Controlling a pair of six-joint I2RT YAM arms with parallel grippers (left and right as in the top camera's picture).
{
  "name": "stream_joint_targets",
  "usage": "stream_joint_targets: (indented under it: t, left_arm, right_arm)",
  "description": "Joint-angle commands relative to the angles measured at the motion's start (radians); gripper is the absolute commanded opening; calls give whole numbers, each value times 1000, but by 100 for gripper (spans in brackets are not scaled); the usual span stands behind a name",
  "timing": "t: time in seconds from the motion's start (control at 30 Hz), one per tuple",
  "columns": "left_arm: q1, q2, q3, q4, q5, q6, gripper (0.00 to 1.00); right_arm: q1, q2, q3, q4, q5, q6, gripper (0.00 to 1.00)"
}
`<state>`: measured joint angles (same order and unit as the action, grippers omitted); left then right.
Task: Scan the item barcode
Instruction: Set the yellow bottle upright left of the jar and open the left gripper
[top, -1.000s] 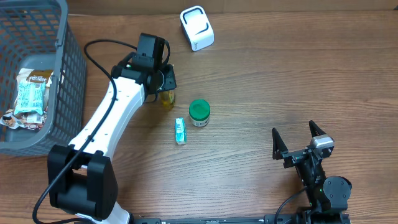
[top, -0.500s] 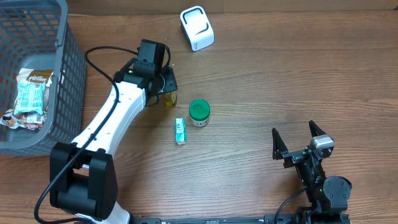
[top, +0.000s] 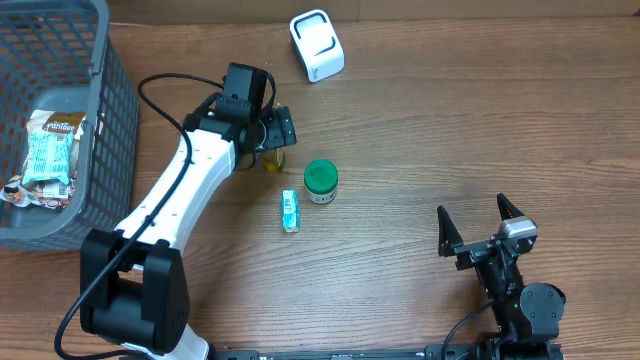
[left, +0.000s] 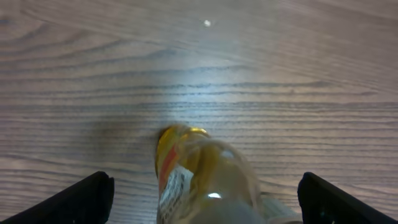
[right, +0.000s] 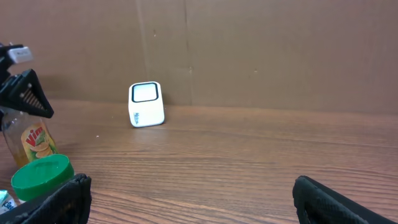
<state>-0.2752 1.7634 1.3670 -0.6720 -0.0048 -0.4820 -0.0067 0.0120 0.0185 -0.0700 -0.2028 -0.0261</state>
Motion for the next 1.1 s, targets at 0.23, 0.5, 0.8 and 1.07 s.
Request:
stream_joint_targets:
  t: [0.23, 0.5, 0.8, 1.07]
  left_arm:
    - [-5, -28, 273, -185, -6, 98, 91]
    - [25, -29, 365, -363, -6, 127, 4]
    - [125, -28, 365, -537, -6, 156, 4]
    - [215, -28, 365, -633, 2, 229, 4]
  right_arm:
    - [-4, -9, -11, 5, -1, -2, 100]
    - [-4, -9, -11, 5, -1, -2, 100]
    - [-4, -9, -11, 5, -1, -2, 100]
    - [-4, -9, -11, 5, -1, -2, 100]
